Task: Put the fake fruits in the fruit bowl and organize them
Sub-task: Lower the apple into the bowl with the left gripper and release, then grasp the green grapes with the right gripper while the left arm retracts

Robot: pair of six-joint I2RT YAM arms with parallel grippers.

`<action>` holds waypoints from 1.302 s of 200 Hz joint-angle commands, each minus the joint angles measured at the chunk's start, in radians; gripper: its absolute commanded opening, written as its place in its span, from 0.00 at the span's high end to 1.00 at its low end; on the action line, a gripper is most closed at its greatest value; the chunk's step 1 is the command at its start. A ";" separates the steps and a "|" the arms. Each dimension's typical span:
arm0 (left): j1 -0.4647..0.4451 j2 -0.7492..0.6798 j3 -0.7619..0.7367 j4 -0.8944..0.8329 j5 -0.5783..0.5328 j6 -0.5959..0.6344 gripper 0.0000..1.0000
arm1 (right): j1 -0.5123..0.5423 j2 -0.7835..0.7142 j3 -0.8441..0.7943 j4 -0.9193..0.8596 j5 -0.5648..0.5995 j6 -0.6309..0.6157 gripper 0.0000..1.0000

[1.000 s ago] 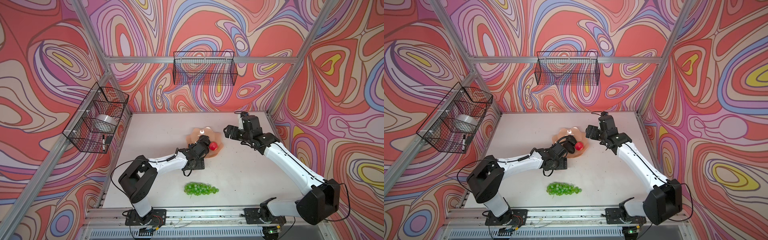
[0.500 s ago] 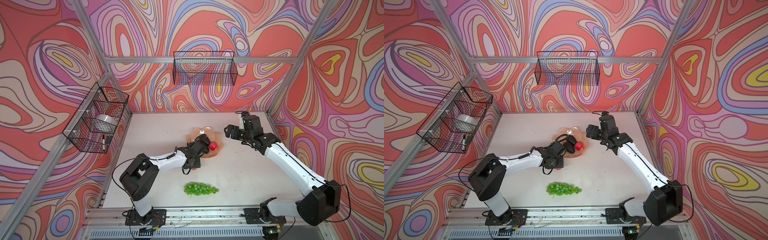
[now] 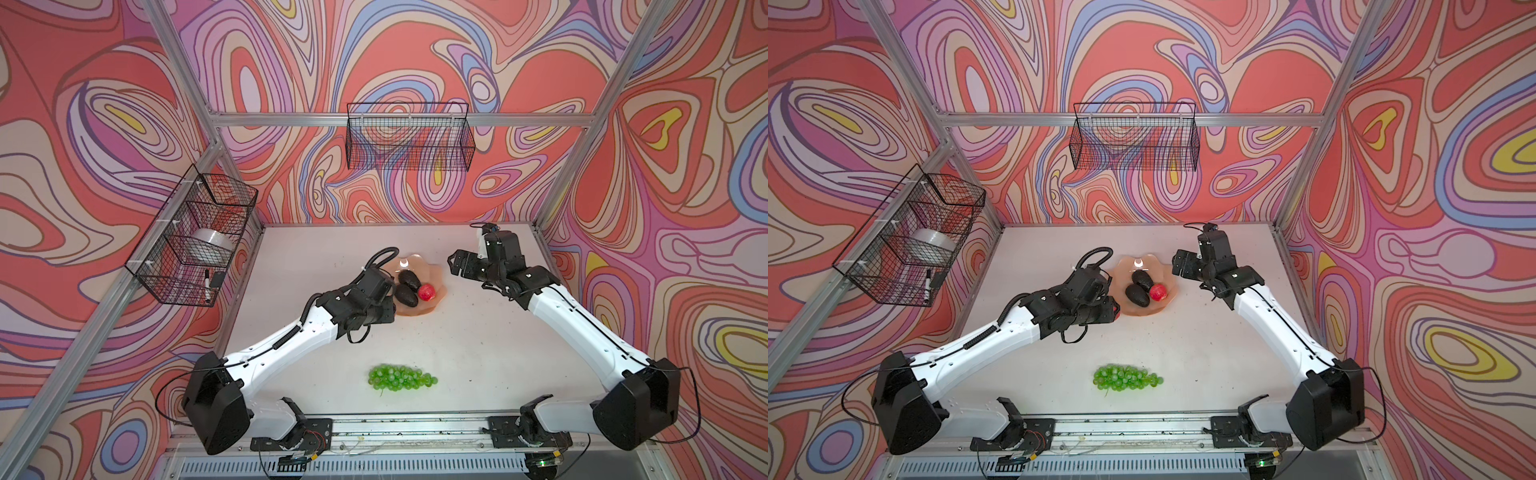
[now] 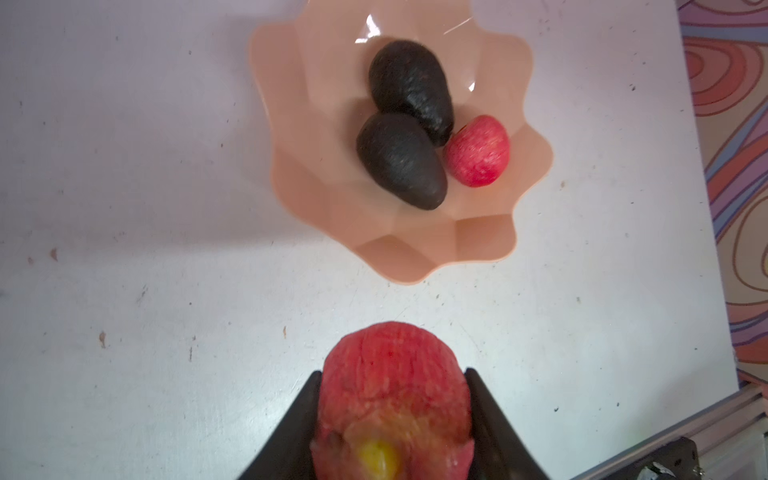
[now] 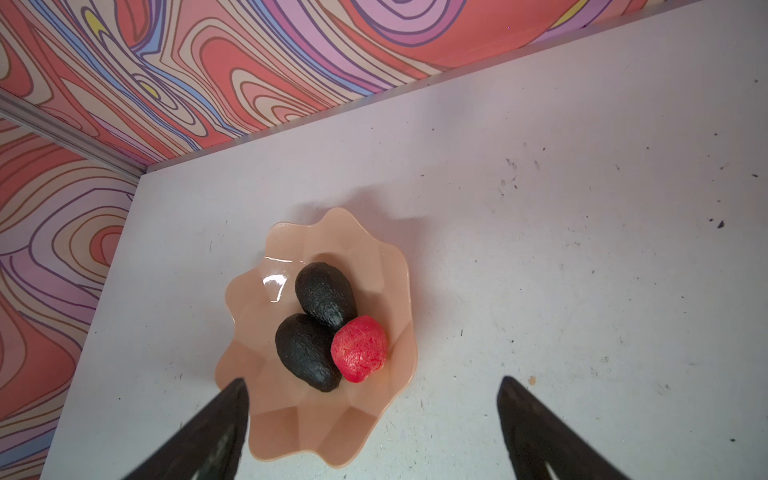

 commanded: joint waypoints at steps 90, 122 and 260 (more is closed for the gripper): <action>0.003 0.501 0.372 -0.020 0.088 0.130 0.58 | -0.009 -0.094 -0.087 -0.019 -0.006 0.043 0.04; 0.003 0.565 0.391 -0.006 0.071 0.114 0.58 | -0.009 -0.100 -0.115 -0.015 -0.014 0.052 0.04; 0.038 0.466 0.426 -0.024 0.000 0.078 0.25 | -0.008 -0.112 -0.148 -0.032 -0.160 -0.043 0.08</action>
